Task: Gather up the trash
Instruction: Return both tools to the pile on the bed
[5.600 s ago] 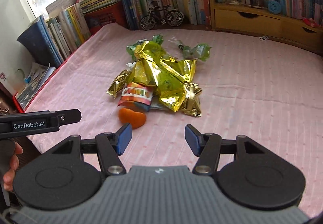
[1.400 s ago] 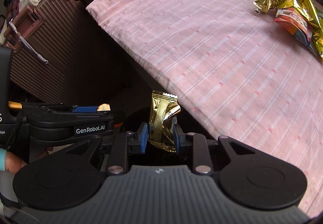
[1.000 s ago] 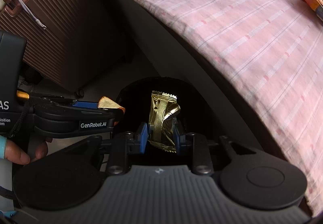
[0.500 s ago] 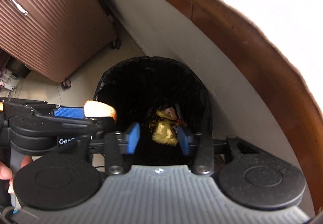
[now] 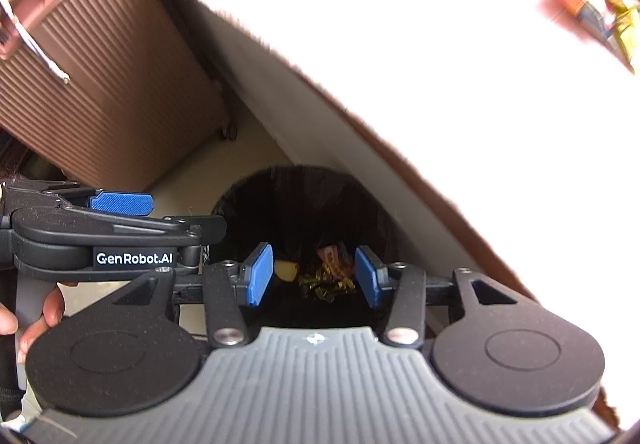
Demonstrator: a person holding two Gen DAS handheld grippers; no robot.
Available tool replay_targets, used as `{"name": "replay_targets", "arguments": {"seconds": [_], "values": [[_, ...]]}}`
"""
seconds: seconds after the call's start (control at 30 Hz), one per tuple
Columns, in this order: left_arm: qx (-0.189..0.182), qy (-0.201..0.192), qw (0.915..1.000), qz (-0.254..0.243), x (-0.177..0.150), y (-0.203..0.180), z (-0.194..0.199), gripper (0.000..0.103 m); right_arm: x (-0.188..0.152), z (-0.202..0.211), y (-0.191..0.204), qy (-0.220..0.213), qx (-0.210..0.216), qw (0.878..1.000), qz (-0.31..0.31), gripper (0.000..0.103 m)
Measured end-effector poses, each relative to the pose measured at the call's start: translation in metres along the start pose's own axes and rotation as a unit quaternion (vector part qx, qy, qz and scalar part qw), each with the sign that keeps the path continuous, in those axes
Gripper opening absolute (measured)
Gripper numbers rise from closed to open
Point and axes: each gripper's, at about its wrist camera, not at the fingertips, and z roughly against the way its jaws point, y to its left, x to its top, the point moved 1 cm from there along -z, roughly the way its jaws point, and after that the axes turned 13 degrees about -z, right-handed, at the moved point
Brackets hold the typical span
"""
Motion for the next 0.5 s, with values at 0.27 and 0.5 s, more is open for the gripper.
{"name": "replay_targets", "arguments": {"seconds": [0.27, 0.5], "values": [[-0.04, -0.08, 0.995, -0.043, 0.074, -0.008, 0.061, 0.08, 0.038, 0.092, -0.012, -0.119, -0.032, 0.99, -0.064, 0.067], [-0.057, -0.134, 0.9833, -0.109, 0.138, -0.023, 0.097, 0.08, 0.066, 0.143, -0.036, -0.228, -0.083, 0.952, -0.185, 0.071]]}}
